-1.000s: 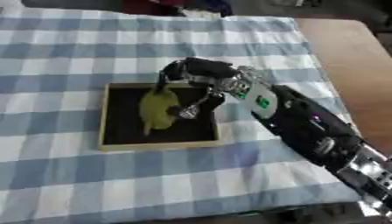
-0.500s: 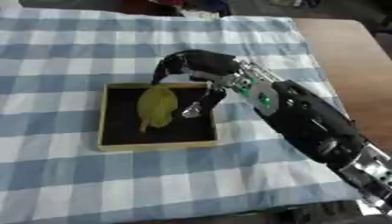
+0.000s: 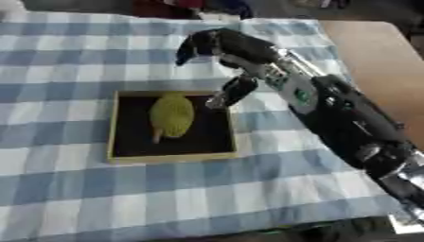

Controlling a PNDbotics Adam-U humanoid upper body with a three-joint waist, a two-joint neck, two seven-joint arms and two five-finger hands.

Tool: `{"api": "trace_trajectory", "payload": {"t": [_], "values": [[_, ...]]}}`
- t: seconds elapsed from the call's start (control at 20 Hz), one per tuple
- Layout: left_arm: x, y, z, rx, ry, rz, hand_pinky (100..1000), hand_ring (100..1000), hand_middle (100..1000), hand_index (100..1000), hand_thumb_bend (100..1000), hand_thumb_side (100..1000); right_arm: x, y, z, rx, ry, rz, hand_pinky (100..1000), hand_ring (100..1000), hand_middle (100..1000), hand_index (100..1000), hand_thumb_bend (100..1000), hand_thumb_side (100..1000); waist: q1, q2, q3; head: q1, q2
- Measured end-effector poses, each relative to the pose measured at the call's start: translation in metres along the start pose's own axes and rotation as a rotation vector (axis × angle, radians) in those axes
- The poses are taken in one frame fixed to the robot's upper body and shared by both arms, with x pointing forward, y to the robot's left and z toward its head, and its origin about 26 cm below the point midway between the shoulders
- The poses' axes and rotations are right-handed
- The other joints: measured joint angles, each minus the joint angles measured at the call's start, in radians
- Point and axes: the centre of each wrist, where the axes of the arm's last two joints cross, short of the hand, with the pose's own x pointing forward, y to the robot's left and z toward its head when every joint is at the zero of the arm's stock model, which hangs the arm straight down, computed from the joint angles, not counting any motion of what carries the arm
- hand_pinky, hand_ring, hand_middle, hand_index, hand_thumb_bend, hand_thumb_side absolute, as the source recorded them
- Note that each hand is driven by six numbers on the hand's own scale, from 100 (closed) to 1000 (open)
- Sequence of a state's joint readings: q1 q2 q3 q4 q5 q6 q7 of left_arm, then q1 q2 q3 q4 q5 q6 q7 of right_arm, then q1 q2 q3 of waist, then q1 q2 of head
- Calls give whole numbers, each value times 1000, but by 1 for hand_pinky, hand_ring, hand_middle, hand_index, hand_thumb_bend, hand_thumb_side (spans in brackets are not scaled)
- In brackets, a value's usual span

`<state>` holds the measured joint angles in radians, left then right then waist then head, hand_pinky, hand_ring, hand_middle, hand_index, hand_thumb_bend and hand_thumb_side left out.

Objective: Pick up objects on the table and place them in the box.

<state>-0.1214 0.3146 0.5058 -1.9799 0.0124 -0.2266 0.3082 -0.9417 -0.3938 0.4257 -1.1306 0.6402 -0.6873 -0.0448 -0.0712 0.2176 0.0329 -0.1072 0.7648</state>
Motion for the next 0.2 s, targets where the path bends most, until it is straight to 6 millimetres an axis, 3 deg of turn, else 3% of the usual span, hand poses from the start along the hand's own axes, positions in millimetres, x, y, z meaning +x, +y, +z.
{"api": "trace_trajectory", "payload": {"t": [0.2], "values": [[-1, 1, 3, 6, 11, -2, 636, 476, 677, 804, 100, 571, -7, -16, 15, -133, 97, -14, 796, 841, 756, 796, 361, 292, 17, -10, -5, 19, 0]]}}
